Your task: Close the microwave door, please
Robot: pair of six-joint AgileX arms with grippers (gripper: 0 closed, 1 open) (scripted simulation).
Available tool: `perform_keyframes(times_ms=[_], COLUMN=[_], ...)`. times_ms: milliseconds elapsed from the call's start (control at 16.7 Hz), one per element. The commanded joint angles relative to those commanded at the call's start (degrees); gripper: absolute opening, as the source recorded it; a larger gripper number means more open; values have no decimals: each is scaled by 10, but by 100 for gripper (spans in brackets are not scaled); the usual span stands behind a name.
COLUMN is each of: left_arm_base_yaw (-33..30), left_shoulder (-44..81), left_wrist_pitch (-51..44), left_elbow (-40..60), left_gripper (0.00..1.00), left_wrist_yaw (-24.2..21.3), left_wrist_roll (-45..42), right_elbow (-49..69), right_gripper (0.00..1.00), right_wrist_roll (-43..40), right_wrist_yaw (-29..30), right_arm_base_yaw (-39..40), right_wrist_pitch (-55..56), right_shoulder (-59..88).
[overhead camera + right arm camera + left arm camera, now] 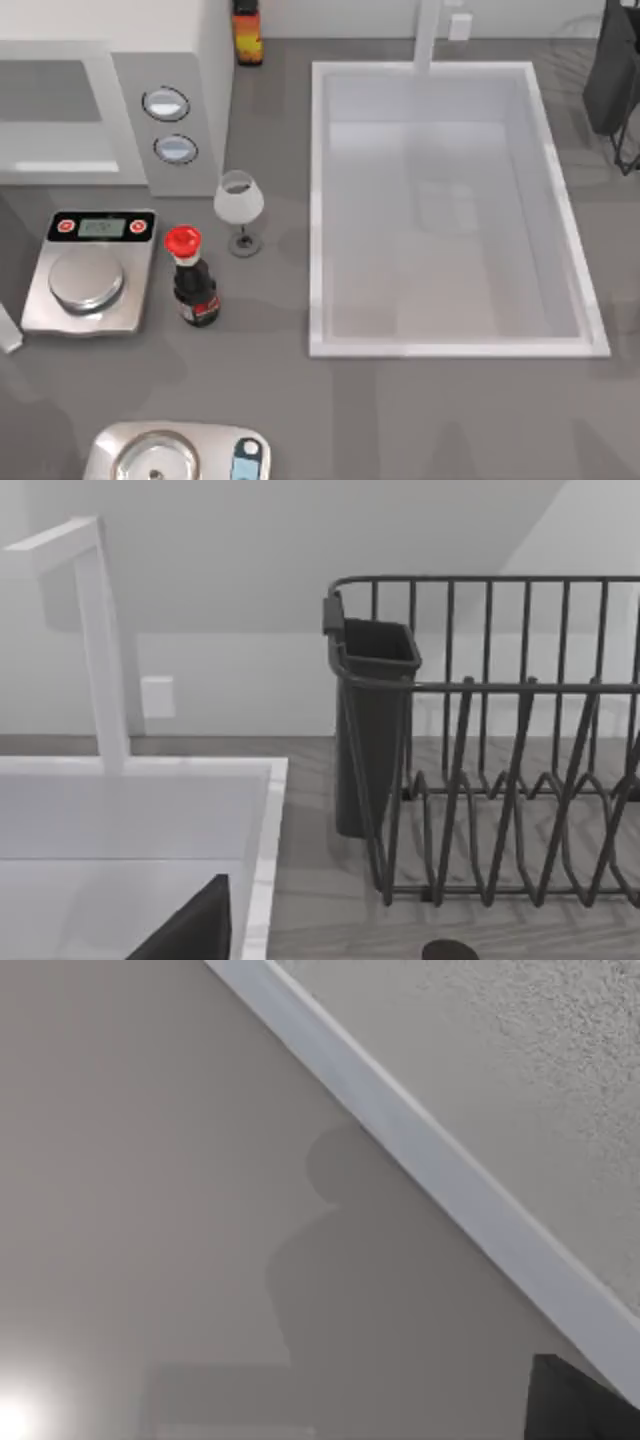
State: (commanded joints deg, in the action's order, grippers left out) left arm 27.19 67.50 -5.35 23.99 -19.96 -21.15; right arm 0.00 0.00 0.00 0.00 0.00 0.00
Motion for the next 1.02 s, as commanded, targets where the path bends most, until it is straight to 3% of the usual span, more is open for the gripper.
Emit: perform_keyframes(times_ms=[420,1020], left_arm_base_yaw=[-19,-293], left_shoulder=[-8,-77], left_wrist_pitch=[2,-1], left_elbow=[17,-22], left_gripper=[0,0], left_wrist_yaw=[29,221], left_wrist_roll=[20,209], right_elbow=[0,0], right_gripper=[100,100], right_wrist_roll=[0,0], right_wrist_yaw=[0,0], right_arm_base_yaw=[0,0], right_wrist_pitch=[0,0], right_shoulder=[0,0])
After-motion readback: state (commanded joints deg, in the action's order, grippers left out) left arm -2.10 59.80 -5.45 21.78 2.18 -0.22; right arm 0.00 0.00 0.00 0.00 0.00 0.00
